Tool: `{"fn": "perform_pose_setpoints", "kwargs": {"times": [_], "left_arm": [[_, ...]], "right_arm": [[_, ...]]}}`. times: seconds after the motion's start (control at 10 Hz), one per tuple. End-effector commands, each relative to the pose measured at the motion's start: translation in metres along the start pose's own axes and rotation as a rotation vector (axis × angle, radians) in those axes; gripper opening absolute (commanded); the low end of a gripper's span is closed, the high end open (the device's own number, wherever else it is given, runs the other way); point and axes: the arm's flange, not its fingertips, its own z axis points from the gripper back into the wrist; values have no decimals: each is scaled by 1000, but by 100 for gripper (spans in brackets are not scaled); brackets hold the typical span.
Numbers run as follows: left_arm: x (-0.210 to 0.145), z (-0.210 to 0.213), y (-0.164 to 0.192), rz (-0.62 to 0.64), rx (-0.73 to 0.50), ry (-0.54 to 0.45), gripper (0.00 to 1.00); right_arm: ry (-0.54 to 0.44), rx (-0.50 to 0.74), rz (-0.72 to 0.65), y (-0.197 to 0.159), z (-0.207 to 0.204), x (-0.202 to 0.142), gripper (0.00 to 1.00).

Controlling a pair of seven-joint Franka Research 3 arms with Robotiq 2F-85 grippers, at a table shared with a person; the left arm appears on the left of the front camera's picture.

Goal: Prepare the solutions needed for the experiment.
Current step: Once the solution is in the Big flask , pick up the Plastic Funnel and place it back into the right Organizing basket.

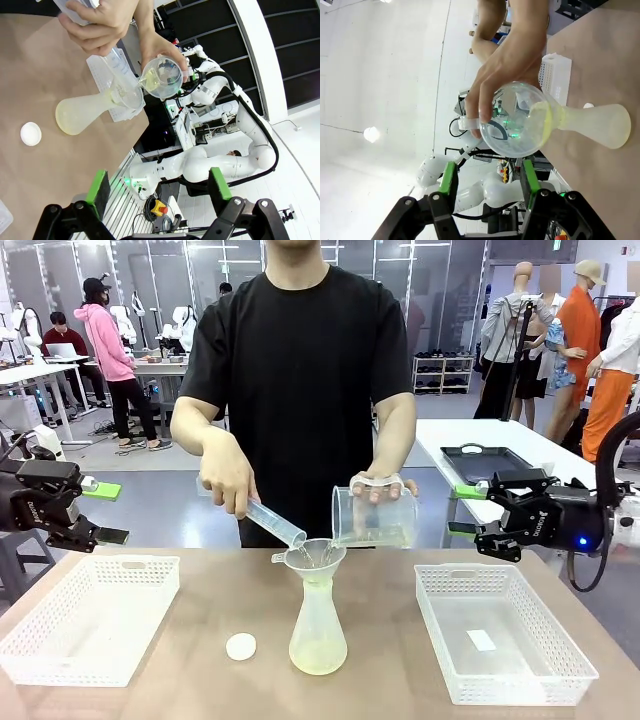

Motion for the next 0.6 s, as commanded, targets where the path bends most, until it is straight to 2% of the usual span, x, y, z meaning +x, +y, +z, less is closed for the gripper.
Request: {"fn": "perform_pose_setpoints", "kwargs": {"times": [0.0, 0.1, 0.2, 0.3, 0.4, 0.5], "left_arm": [[2, -2, -1, -7, -27, -16, 100], [2, -2, -1, -7, -27, -16, 100], [2, -2, -1, -7, -27, -16, 100], [2, -2, -1, -7, -27, -16, 100], [2, -2, -1, -7, -27, -16, 100], [2, -2, -1, -7, -27, -16, 100]], "right_arm": [[3, -9, -15, 0, -1, 0, 64], [8, -33, -28, 0, -1, -1, 84], [17, -41, -28, 2, 0, -1, 84], [23, -44, -33, 3, 0, -2, 100], [23, -47, -39, 2, 0, -2, 89], [25, -51, -43, 2, -1, -2, 100]]}}
